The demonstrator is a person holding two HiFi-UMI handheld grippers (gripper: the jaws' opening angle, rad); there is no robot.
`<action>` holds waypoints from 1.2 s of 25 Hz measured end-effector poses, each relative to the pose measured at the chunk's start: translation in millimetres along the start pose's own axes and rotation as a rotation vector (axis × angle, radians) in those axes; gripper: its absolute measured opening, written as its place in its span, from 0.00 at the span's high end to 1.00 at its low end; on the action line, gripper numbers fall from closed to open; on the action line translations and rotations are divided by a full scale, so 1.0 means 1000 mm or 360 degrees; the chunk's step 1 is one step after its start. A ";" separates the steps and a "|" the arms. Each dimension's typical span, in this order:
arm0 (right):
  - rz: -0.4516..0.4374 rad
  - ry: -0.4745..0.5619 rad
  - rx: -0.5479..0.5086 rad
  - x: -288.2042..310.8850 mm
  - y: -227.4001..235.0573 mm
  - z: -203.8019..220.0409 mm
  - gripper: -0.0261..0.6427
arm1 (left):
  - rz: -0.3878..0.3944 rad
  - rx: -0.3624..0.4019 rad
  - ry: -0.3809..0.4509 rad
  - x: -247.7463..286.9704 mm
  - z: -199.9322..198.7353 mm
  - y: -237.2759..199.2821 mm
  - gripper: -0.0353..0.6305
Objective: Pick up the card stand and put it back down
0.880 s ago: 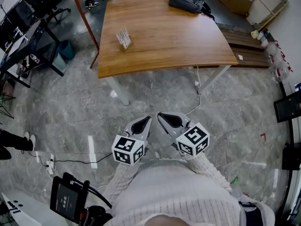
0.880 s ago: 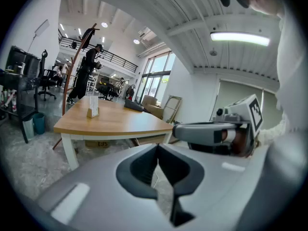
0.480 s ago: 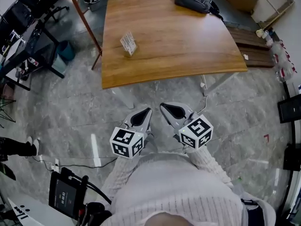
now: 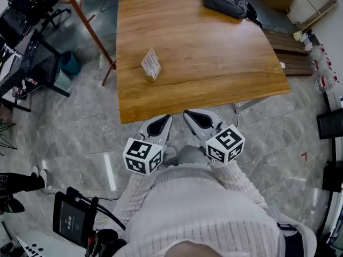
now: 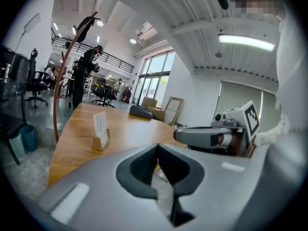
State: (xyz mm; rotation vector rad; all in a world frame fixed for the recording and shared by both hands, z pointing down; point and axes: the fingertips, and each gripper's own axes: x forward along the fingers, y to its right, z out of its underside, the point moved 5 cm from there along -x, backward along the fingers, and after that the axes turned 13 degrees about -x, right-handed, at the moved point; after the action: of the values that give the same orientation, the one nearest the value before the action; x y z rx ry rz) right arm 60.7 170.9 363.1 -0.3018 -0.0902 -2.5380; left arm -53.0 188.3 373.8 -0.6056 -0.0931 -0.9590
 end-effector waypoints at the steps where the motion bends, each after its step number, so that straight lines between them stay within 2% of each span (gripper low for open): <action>1: -0.0015 -0.0009 -0.0007 0.006 0.004 -0.002 0.97 | -0.0005 -0.0012 0.0002 0.003 -0.003 -0.005 0.94; 8: -0.0111 -0.0070 -0.0009 0.044 0.033 -0.003 0.97 | -0.0056 -0.0082 -0.0027 0.029 -0.015 -0.038 0.94; 12: -0.0186 -0.0080 0.0000 0.066 0.058 -0.008 0.97 | -0.0129 -0.0133 -0.0030 0.049 -0.030 -0.060 0.94; 20: -0.0306 -0.0061 -0.0012 0.109 0.114 -0.024 0.97 | -0.0241 -0.0108 -0.0023 0.087 -0.069 -0.086 0.94; 27: -0.0375 -0.0074 -0.0008 0.127 0.137 -0.020 0.97 | -0.0321 -0.0174 -0.0013 0.104 -0.069 -0.100 0.94; 30: -0.0382 -0.0094 0.0003 0.126 0.137 -0.018 0.97 | -0.0316 -0.0236 -0.0009 0.104 -0.068 -0.105 0.94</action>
State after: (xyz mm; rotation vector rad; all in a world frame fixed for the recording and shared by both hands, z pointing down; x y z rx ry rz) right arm 31.6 -13.6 374.8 -0.3854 -0.1602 -2.7666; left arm -87.8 31.7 398.6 -0.7457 -0.0886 -1.1638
